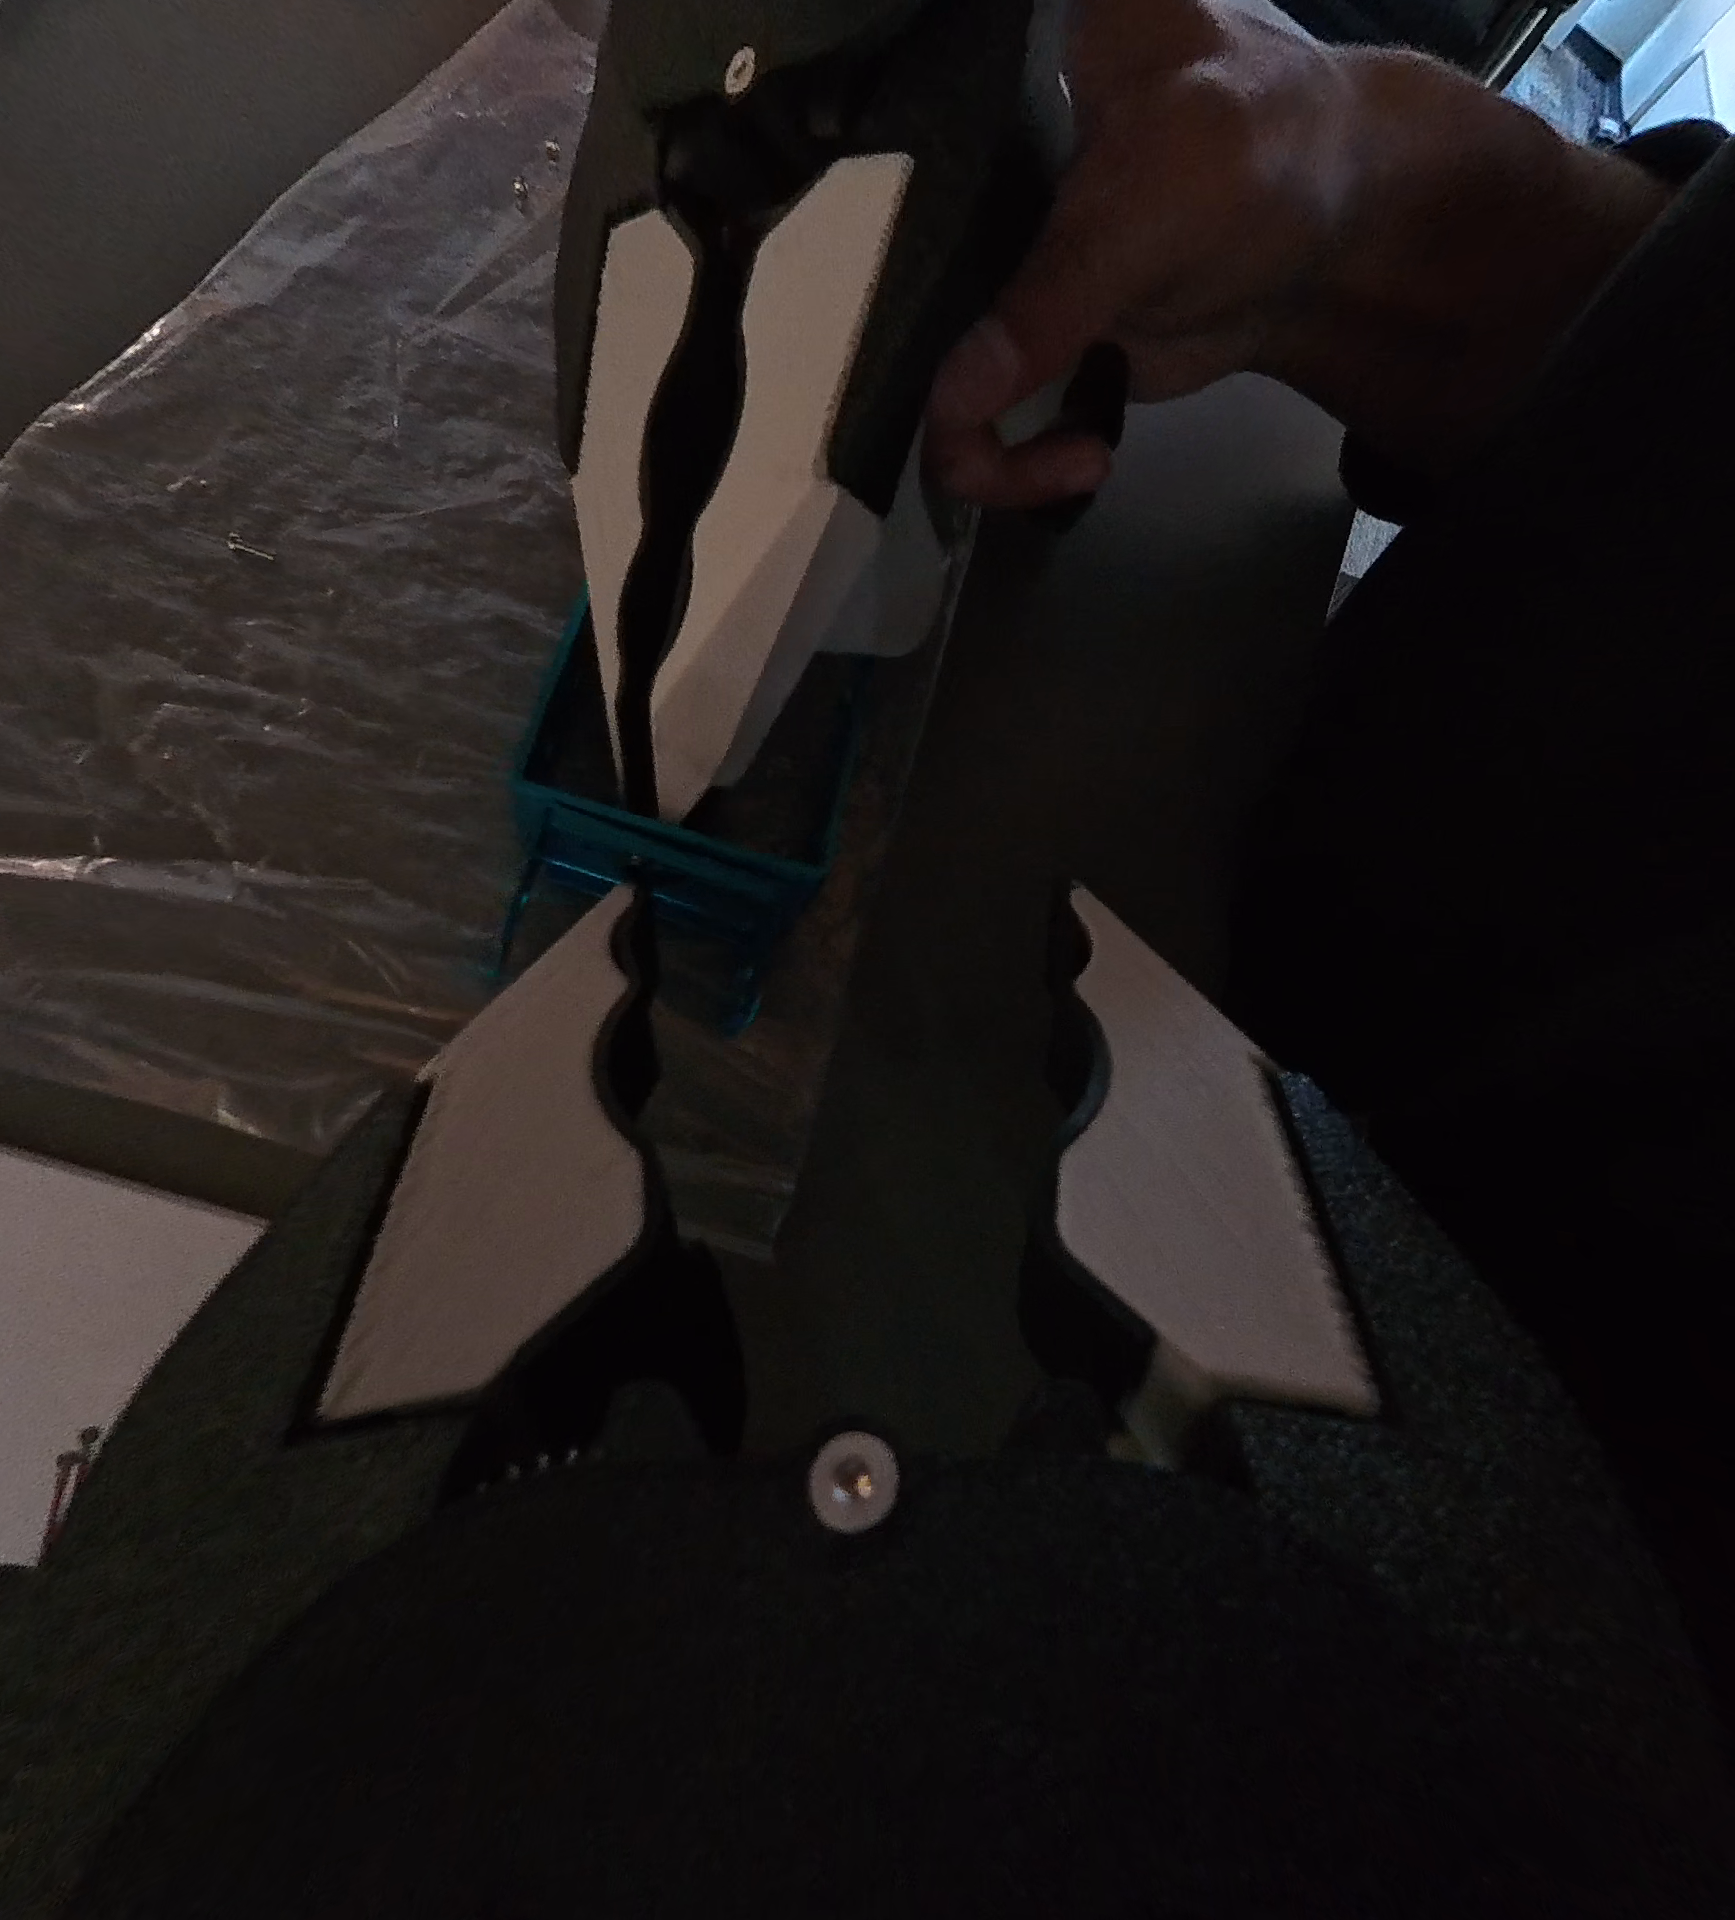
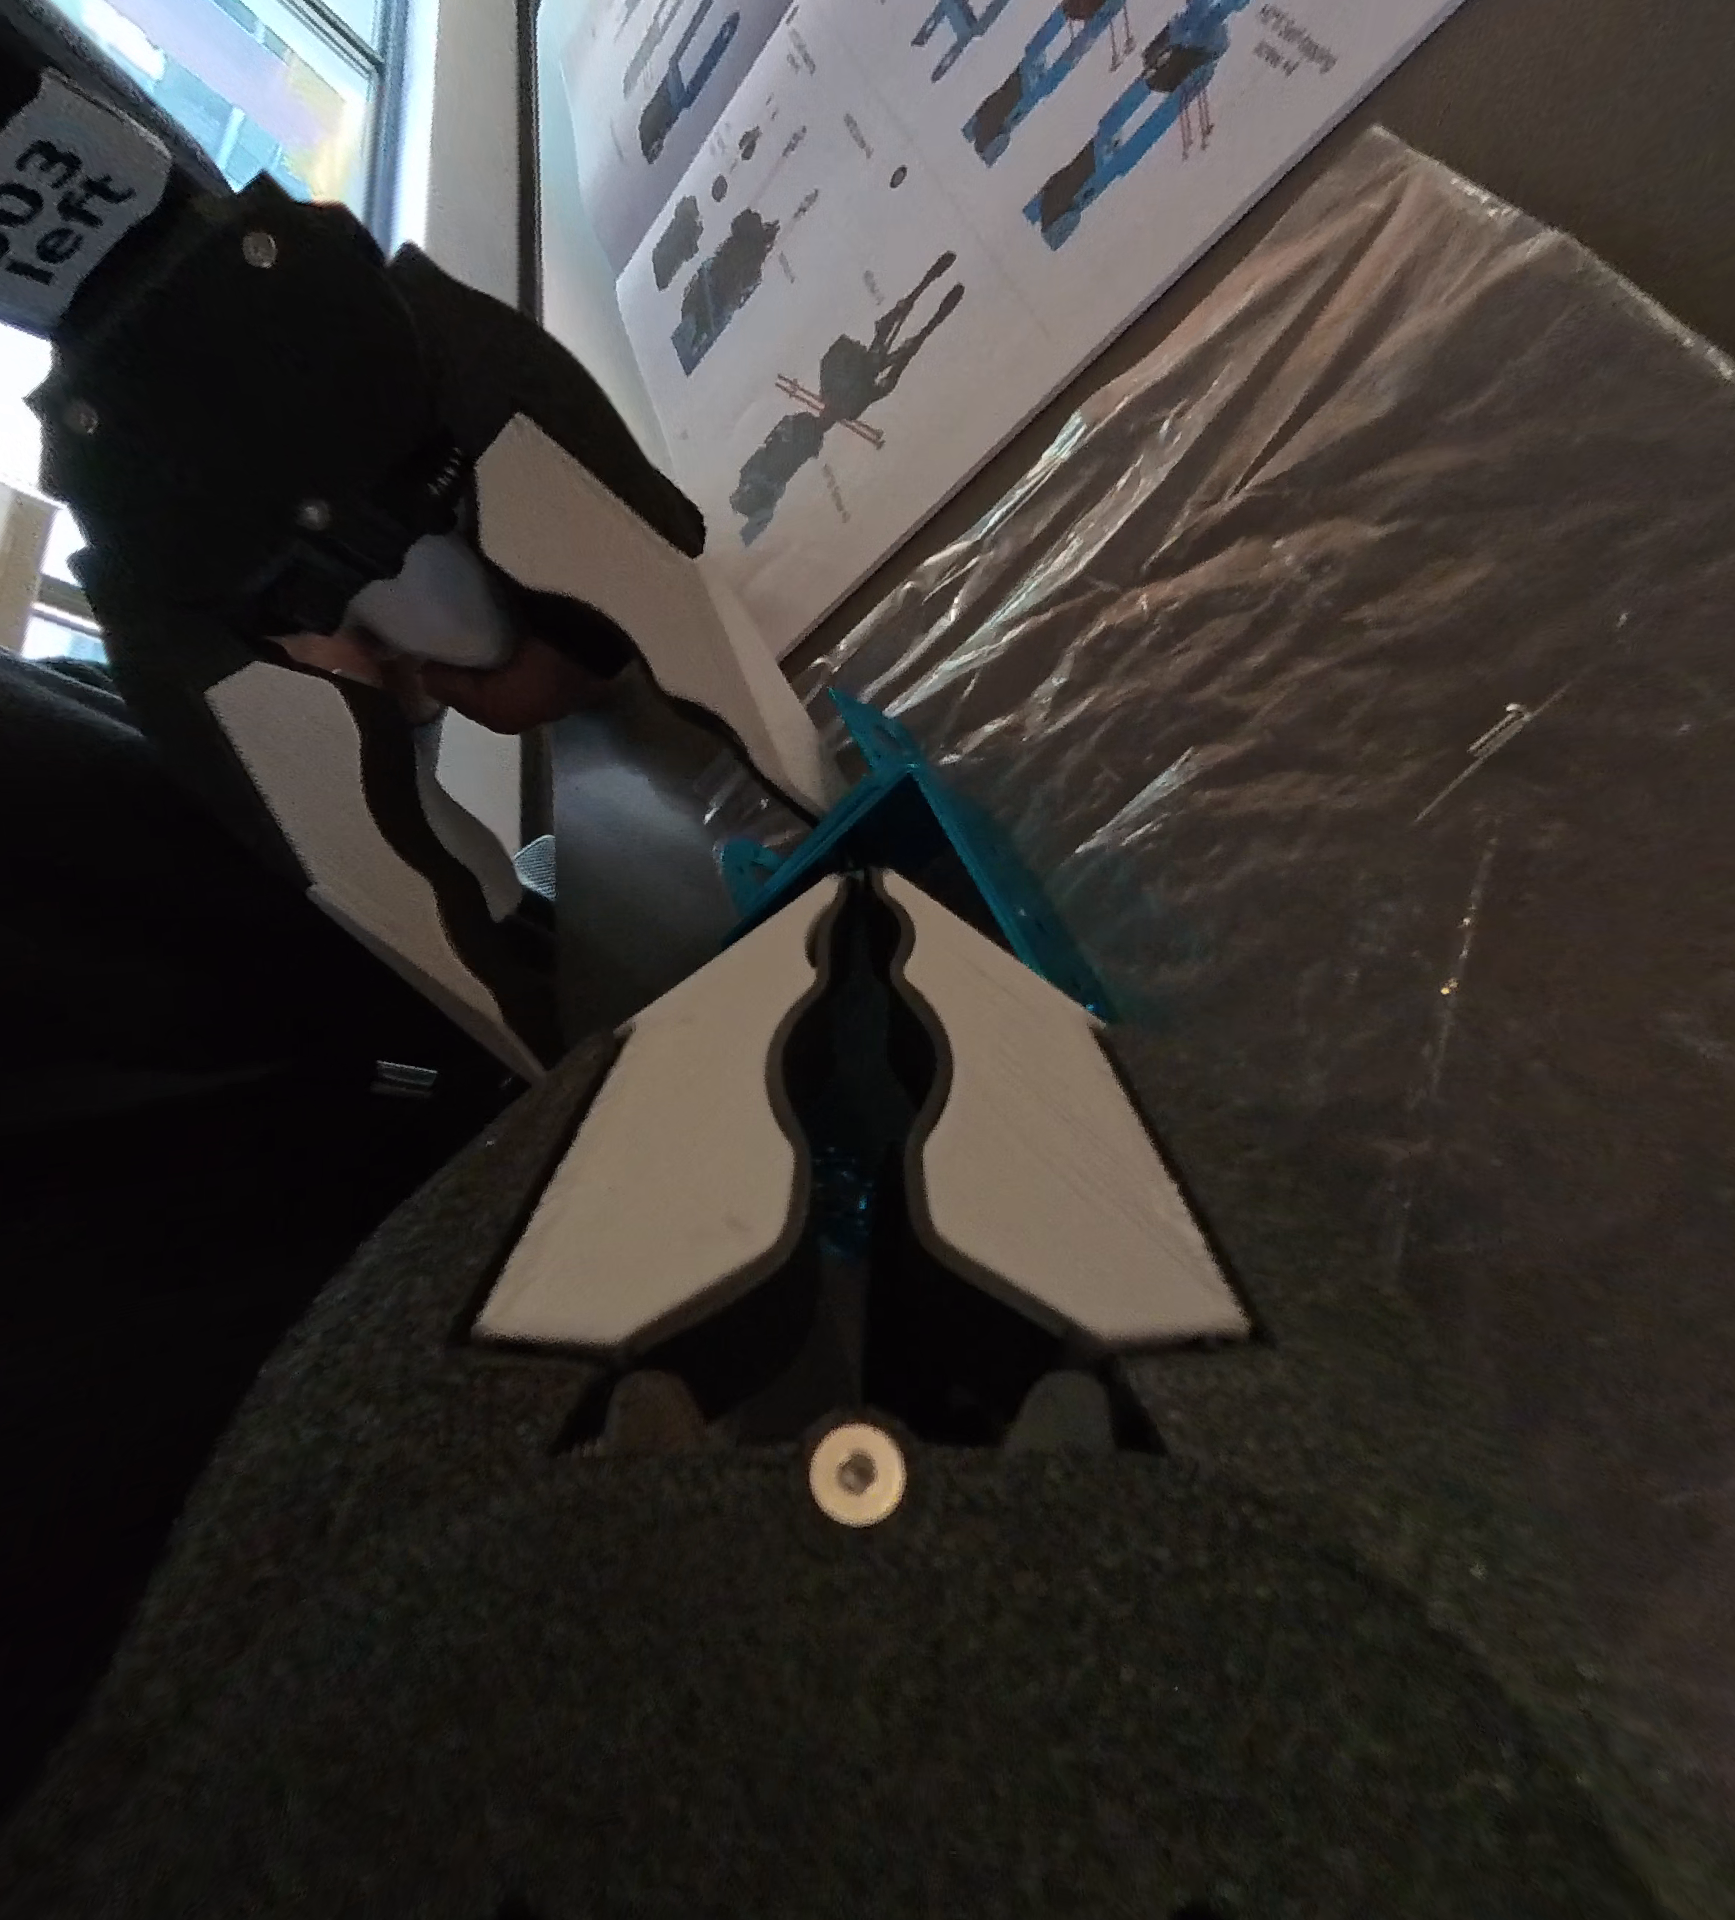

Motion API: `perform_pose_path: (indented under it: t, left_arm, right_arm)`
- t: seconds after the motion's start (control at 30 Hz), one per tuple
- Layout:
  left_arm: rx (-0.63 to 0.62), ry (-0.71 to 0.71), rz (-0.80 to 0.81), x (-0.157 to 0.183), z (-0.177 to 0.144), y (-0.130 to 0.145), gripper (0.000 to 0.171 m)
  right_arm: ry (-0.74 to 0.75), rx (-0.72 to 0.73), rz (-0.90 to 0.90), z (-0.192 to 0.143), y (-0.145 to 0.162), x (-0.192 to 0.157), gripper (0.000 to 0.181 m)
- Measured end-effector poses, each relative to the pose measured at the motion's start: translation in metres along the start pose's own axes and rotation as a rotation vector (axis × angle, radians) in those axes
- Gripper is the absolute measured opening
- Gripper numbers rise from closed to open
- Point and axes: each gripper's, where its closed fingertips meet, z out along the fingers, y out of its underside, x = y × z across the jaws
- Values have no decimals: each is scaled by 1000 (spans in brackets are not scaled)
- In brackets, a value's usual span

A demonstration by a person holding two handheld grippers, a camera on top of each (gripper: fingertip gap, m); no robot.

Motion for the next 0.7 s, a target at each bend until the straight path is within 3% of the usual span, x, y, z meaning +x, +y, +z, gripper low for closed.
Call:
perform_pose_path:
  t: [0.7]
  left_arm:
    - [-2,6,2,2,0,1,75]
  right_arm:
    - [-40,-9,59,-2,2,5,11]
